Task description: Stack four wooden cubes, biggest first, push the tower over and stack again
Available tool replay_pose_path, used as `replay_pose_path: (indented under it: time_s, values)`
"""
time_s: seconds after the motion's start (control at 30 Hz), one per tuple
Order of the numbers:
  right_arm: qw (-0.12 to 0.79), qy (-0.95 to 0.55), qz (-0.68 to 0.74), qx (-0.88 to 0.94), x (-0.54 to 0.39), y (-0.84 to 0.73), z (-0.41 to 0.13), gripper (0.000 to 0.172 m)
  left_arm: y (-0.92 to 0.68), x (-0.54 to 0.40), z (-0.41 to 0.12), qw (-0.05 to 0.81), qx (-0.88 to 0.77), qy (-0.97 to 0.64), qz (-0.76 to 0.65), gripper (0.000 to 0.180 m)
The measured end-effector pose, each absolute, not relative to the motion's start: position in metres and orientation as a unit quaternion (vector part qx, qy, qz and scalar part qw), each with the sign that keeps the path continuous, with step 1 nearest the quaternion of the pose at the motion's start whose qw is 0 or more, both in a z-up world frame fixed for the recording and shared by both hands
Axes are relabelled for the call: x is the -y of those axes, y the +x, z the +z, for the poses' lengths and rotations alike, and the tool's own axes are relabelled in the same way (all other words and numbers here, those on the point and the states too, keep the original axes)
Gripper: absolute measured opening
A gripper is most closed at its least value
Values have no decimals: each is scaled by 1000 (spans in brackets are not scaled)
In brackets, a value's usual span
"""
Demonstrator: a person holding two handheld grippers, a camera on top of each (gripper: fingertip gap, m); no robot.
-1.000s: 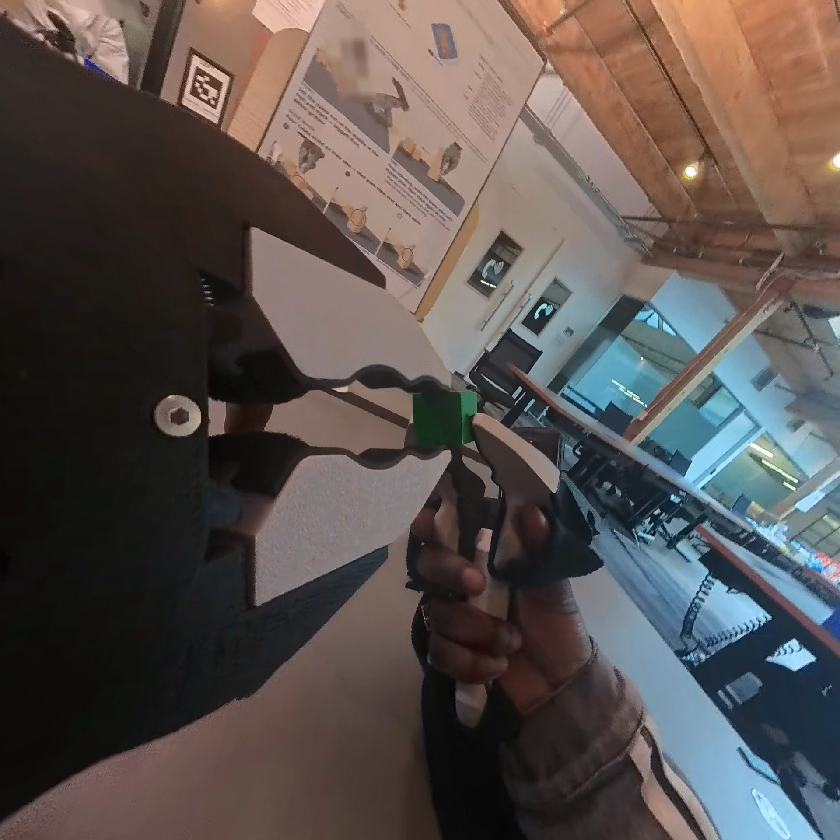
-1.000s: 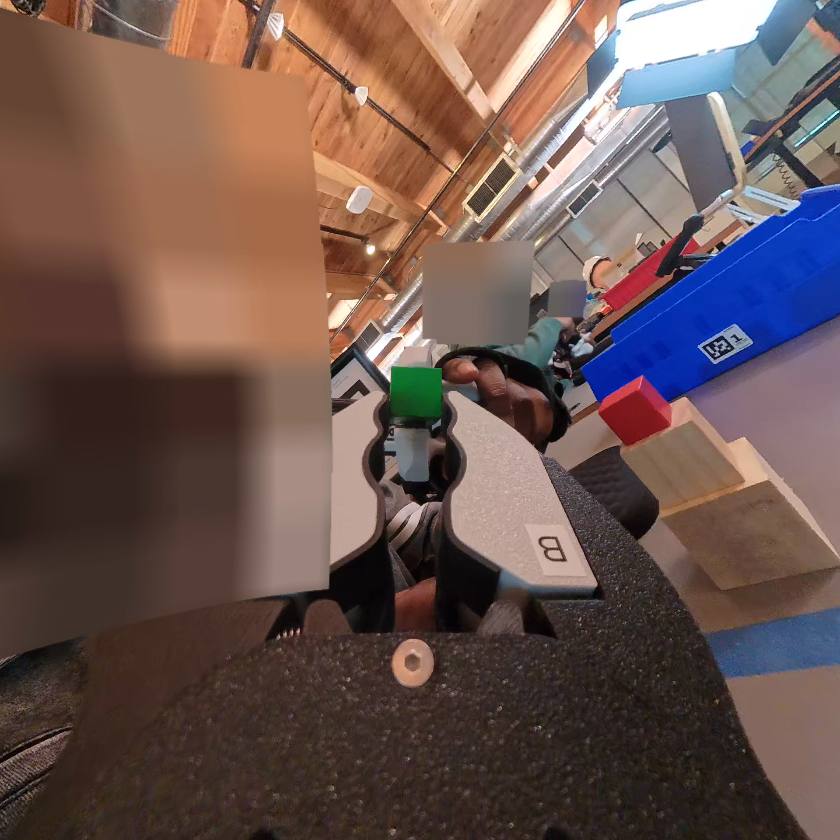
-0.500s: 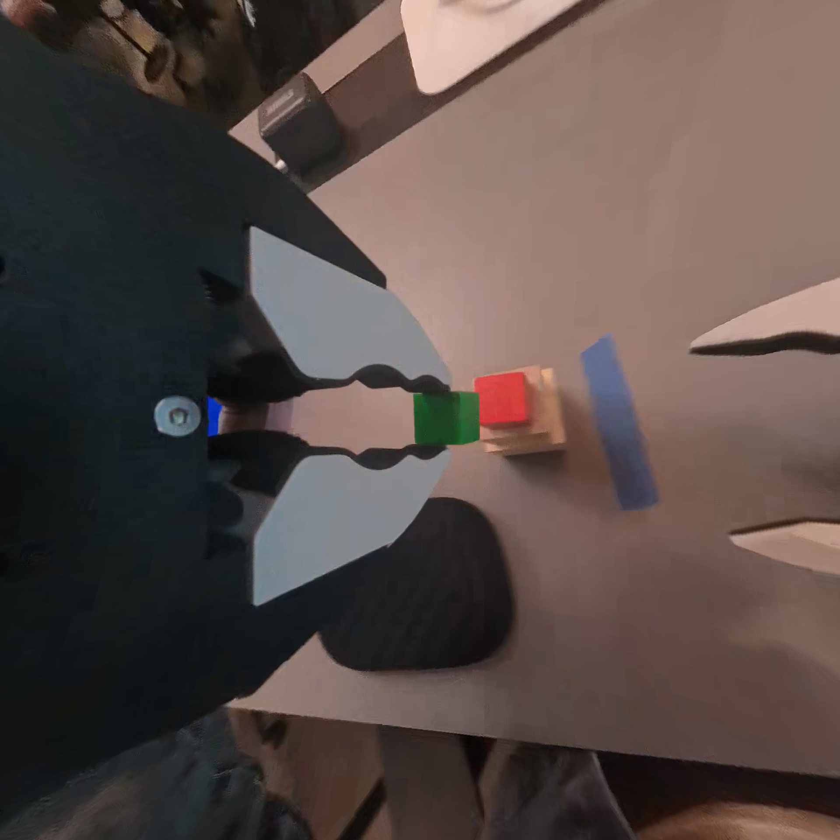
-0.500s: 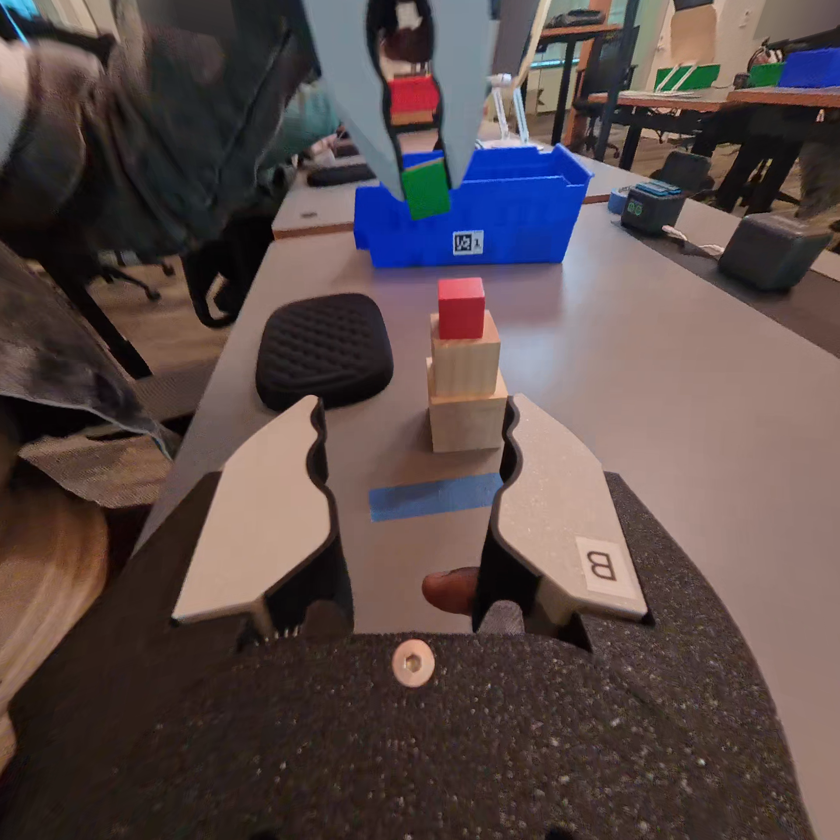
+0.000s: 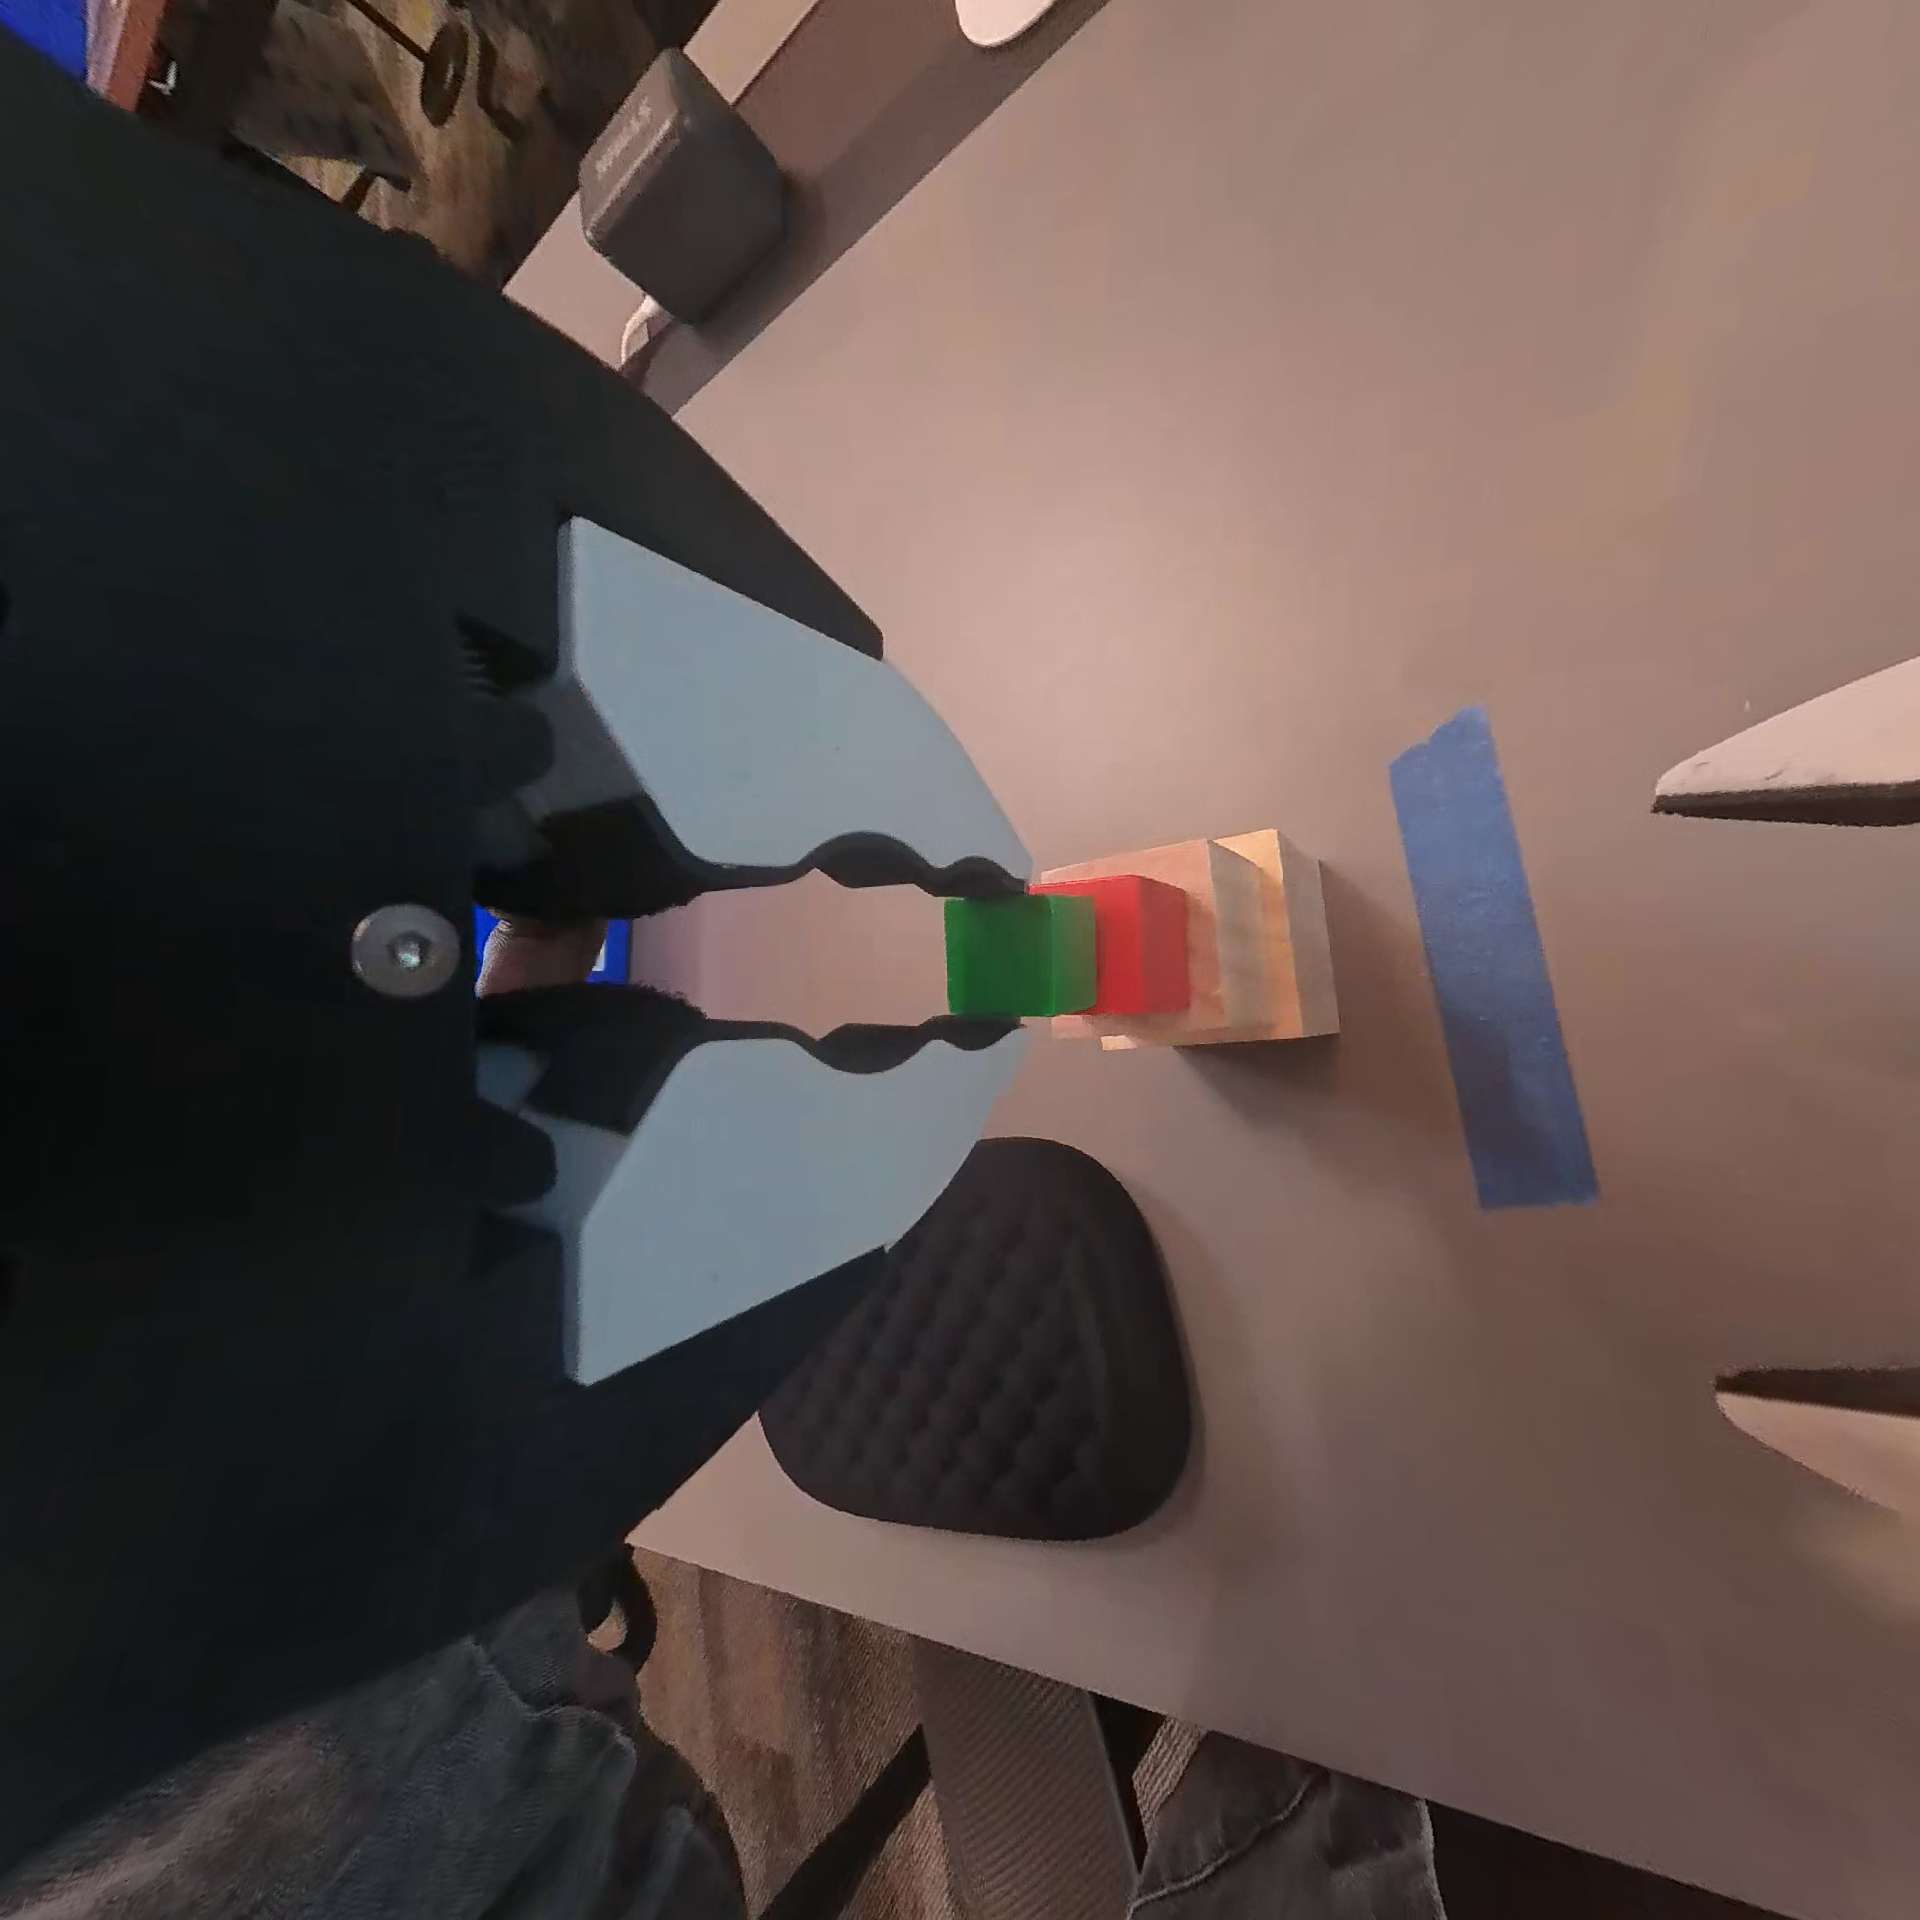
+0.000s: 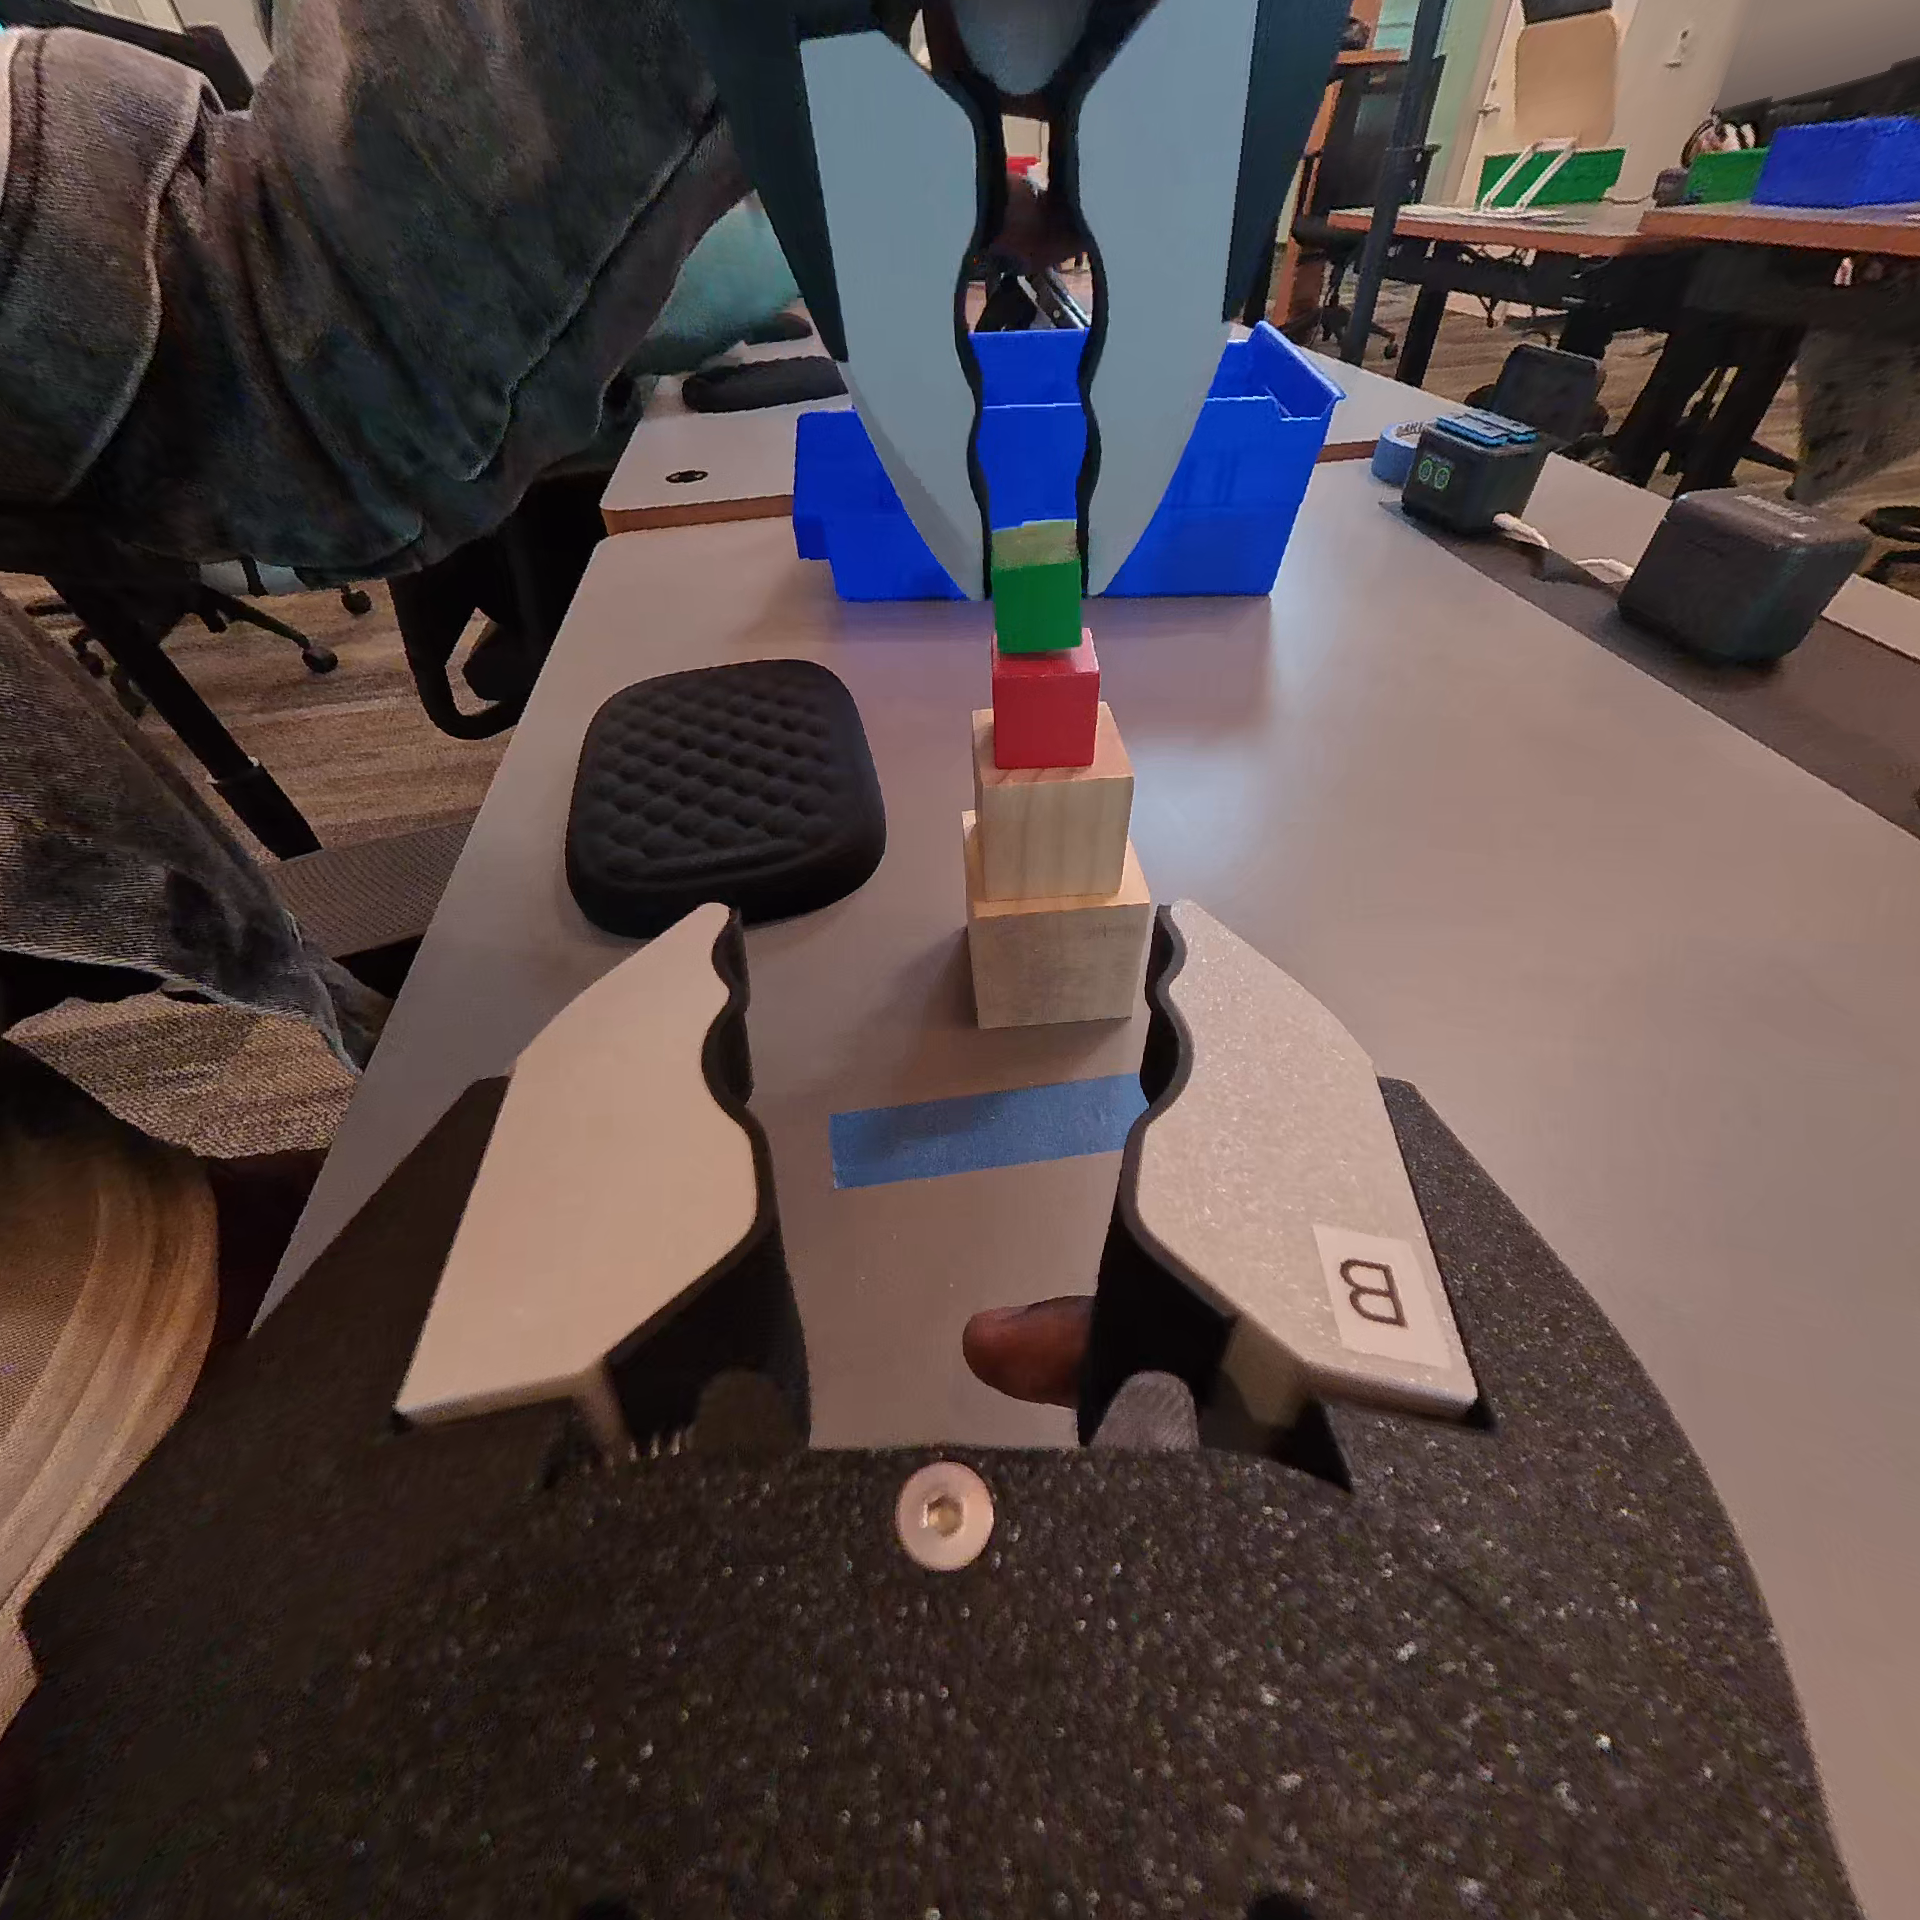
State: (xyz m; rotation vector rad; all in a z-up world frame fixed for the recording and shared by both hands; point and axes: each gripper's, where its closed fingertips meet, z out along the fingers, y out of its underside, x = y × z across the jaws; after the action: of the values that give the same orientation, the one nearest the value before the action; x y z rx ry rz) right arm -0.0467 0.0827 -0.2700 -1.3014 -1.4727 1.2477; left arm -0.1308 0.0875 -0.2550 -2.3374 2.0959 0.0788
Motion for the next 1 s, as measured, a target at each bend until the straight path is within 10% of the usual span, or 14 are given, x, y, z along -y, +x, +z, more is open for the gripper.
replay_pose_path:
  time_s: [0.53, 0.73, 0.83, 1.0]
  values:
    - [392, -511, 495, 583, -80, -46, -269, 72, -129, -90, -254, 25, -653, -757, 5, 30]
    - [410, -512, 477, 585, -87, -44, -269, 80, -130, -103, -221, 233, -598, -765, -51, 48]
    - [429, -495, 468, 593, -87, -44, -268, 103, -152, -107, -217, 329, -528, -778, -88, 5]
    - [467, -465, 456, 599, -86, -47, -266, 132, -169, -87, -276, 283, -512, -802, -120, 1]
